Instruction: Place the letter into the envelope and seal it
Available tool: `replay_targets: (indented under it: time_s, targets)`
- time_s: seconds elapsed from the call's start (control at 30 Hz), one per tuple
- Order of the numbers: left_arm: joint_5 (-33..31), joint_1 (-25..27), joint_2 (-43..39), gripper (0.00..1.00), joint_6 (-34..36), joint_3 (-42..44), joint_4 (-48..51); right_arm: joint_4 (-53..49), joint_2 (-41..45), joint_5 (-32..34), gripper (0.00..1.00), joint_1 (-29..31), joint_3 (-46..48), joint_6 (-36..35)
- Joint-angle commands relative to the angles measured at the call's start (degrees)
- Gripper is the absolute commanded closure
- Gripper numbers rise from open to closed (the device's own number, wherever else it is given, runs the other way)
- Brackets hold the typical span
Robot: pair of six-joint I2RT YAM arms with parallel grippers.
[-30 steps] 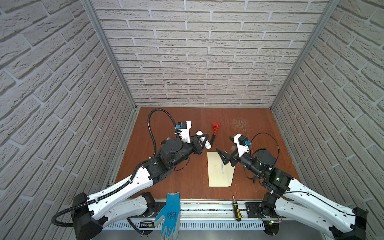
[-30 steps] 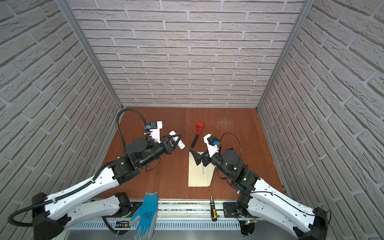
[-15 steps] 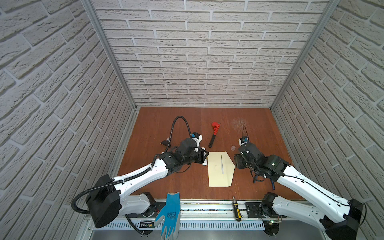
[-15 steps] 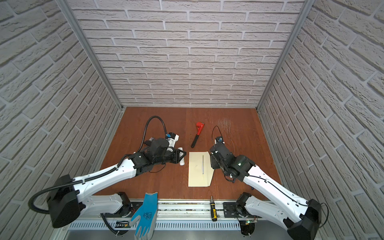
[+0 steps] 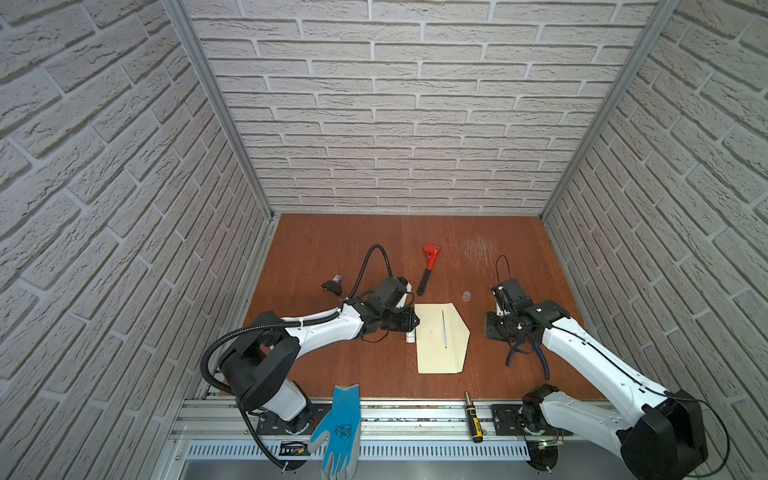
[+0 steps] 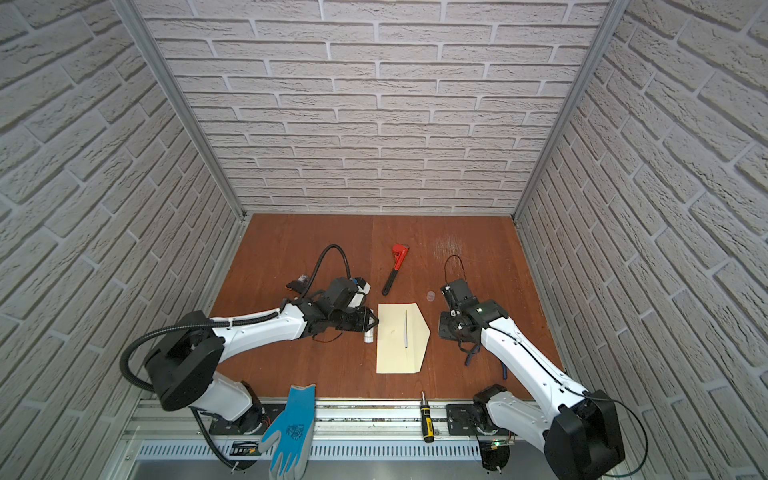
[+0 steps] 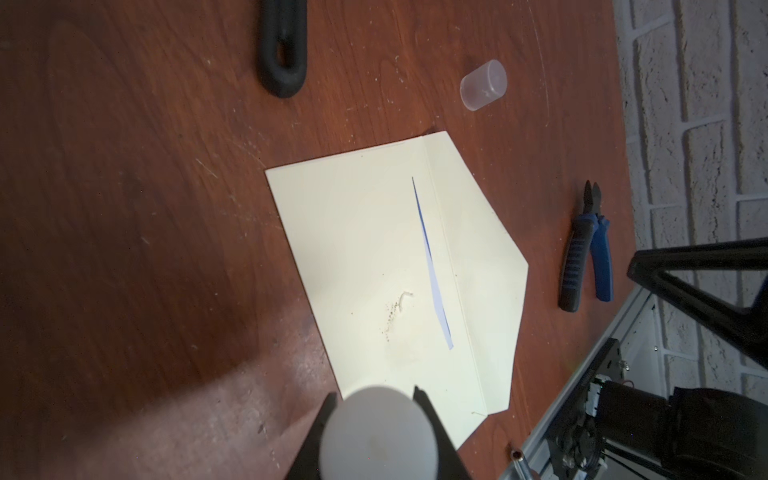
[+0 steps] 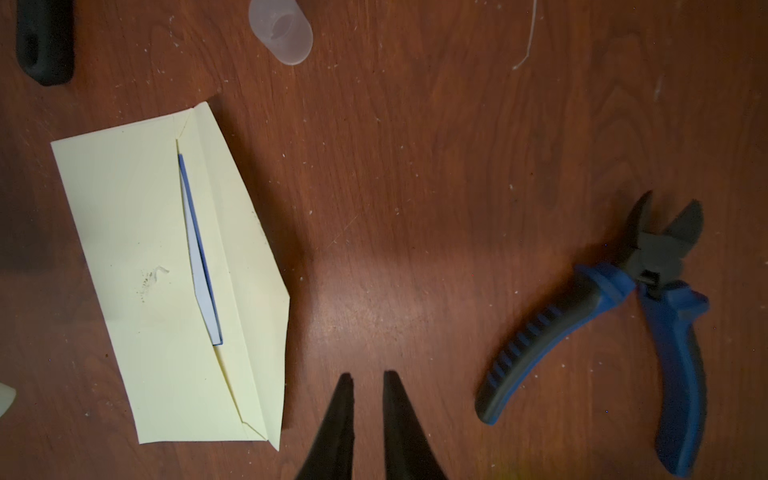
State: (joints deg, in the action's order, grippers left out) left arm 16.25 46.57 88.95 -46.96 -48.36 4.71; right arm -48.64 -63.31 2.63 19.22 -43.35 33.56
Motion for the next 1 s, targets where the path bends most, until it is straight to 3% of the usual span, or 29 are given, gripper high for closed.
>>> replay_targets:
  time_s: [0.0, 0.47, 0.8, 0.97]
  targets:
    - [4.18, -1.07, 2.30, 1.00, -0.16, -2.75, -2.53, 4.34, -2.45, -4.88, 0.84, -0.71, 0.81, -1.28]
    - [12.47, -4.19, 11.89, 1.00, -0.06, -5.85, -3.38, 12.70, -15.79, -15.31, 0.86, -3.67, 1.68, -4.60]
    - [13.45, -4.14, 15.96, 1.00, -1.97, -2.79, -8.15, 12.02, -16.85, -23.88, 0.89, -3.25, -1.36, -6.02]
    - [13.54, -3.67, 16.96, 1.00, -2.48, -2.27, -9.34, 11.11, -17.29, -24.67, 0.90, -1.36, -2.90, -6.01]
